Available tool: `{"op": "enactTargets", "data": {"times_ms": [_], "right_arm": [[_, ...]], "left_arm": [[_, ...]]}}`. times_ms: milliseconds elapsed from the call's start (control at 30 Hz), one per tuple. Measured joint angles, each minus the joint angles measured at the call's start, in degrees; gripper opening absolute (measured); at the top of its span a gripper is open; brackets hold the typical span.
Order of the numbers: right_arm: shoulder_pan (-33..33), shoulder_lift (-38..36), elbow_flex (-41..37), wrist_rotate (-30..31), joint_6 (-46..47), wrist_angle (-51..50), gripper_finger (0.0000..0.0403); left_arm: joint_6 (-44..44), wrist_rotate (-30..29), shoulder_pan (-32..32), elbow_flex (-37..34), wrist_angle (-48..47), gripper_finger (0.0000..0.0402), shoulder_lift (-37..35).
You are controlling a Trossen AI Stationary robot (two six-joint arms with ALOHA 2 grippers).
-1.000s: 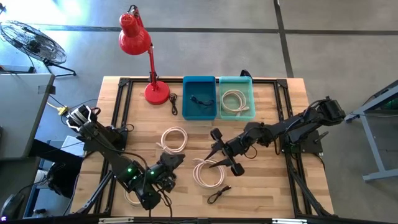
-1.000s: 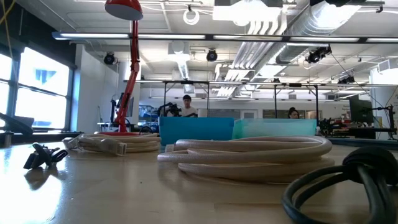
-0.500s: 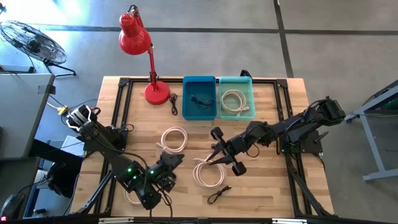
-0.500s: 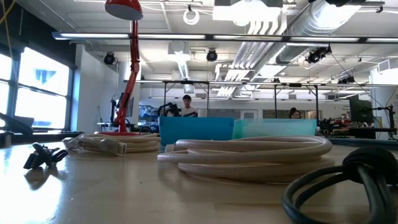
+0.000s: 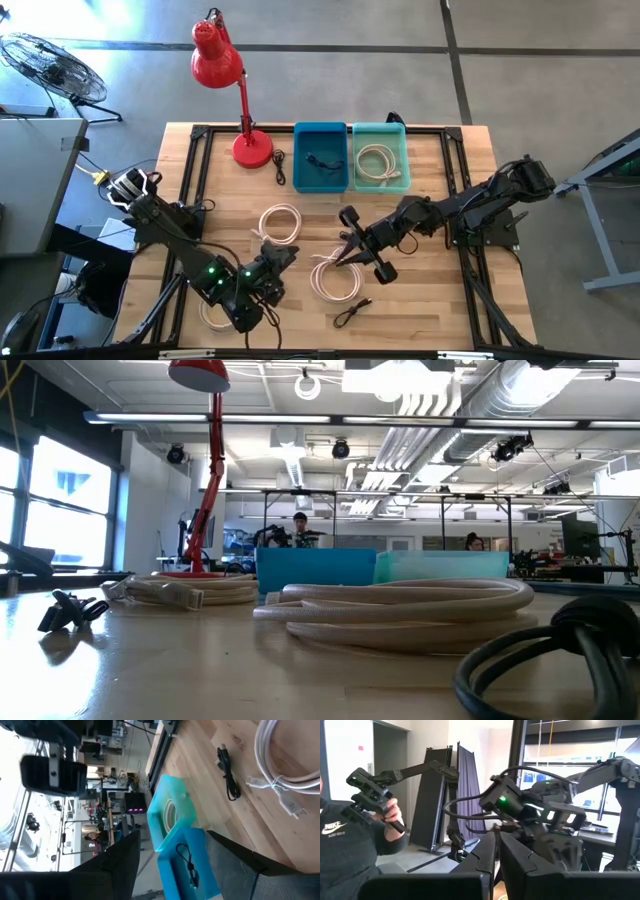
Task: Pick & Place USB Port
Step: Put the brown HDMI cable into the green bin
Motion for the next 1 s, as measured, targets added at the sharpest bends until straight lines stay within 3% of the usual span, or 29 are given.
{"op": "enactTargets", "data": {"times_ms": [167, 600, 833, 1000], "right_arm": [[0.5, 0.0, 0.0, -0.11, 0.01, -0.05, 0.0012], [0.81, 0.0, -0.02, -0.05, 0.13, -2.64, 0.0011], [1.11, -1.44, -0.02, -1.46, -0.04, -5.57, 0.0012], [1.1, -5.05, -0.02, -3.57, -1.95, -13.45, 0.0012]], "left_arm": [[-0.06, 3.35, 1.71, 0.0, 0.08, 0.0217, 0.0], [-0.17, 24.42, 7.8, 0.0, 1.3, 0.0217, 0.0], [-3.76, 42.22, 13.11, 0.0, 1.26, 0.0217, 0.0], [-5.02, 49.19, 15.03, 0.0, -0.7, 0.0207, -0.01]]}}
